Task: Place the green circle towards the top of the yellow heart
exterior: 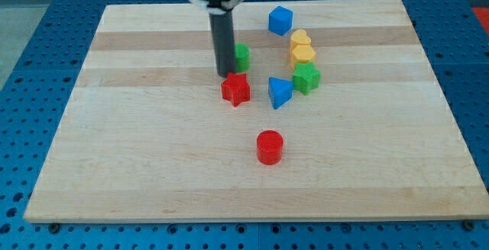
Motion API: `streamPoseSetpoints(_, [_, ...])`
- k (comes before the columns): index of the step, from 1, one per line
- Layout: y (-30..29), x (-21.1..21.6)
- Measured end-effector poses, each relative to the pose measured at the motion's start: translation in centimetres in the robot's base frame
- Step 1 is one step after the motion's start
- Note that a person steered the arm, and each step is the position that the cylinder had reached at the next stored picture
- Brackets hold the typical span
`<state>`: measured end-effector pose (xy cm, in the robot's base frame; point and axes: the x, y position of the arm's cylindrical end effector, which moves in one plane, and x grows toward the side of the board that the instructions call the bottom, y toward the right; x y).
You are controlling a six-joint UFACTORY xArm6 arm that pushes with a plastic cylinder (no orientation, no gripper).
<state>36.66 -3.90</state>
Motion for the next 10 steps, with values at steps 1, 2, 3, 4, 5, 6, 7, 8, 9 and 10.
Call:
streamPoseSetpoints(1, [0.5, -1.2])
streamPoseSetpoints(2, [0.5, -1.1])
streamPoseSetpoints(3, [1.4, -2.9])
streamPoseSetpoints(4, [3.0, -4.6])
streamPoseSetpoints(5, [2.9, -4.5])
streamPoseSetpoints(6, [1.3, -4.5])
streamPoseSetpoints(7, [1.6, -5.8])
streamPoseSetpoints(8, [4.9, -5.8])
streamPoseSetpoints(9, [7.5, -5.8])
streamPoseSetpoints(10, [7.6, -5.6])
